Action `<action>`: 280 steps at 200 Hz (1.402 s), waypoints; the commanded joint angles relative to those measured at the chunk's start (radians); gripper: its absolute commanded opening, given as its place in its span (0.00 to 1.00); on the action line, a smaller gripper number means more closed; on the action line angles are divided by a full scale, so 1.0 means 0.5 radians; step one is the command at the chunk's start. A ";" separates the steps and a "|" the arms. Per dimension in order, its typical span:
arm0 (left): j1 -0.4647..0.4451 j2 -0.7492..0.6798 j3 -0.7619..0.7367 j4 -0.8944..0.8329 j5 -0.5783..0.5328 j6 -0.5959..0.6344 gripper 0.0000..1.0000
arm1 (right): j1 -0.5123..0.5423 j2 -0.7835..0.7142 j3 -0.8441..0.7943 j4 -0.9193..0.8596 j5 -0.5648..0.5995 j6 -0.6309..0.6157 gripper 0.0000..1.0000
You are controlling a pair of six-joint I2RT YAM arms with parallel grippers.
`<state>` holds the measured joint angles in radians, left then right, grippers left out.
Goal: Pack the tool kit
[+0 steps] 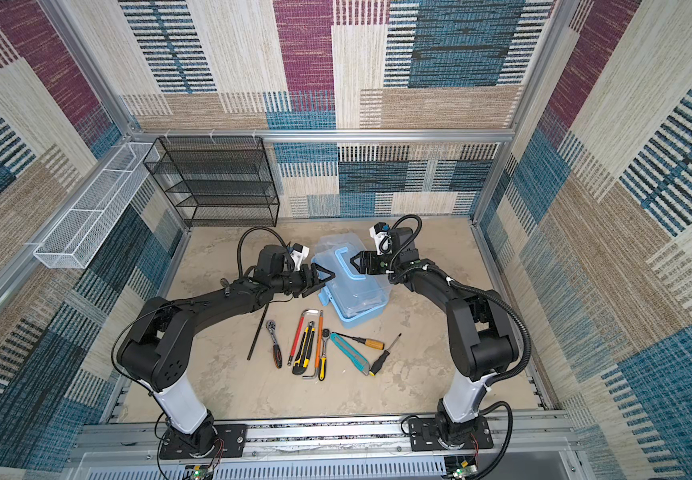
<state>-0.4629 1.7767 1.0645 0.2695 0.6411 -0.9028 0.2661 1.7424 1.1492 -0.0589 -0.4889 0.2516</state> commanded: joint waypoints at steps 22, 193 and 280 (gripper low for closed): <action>-0.001 0.066 0.016 0.397 0.125 -0.226 0.66 | -0.005 0.003 -0.063 0.108 -0.208 0.220 0.62; -0.004 0.281 0.105 1.144 0.152 -0.691 0.33 | -0.009 -0.024 -0.151 0.339 -0.313 0.479 0.75; -0.002 0.509 0.319 1.511 0.134 -0.966 0.19 | -0.017 -0.016 -0.090 0.248 -0.226 0.449 0.98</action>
<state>-0.4519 2.0033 1.1965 0.8490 0.6785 -1.3228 0.2401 1.7245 1.0962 0.1360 -0.4339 0.5201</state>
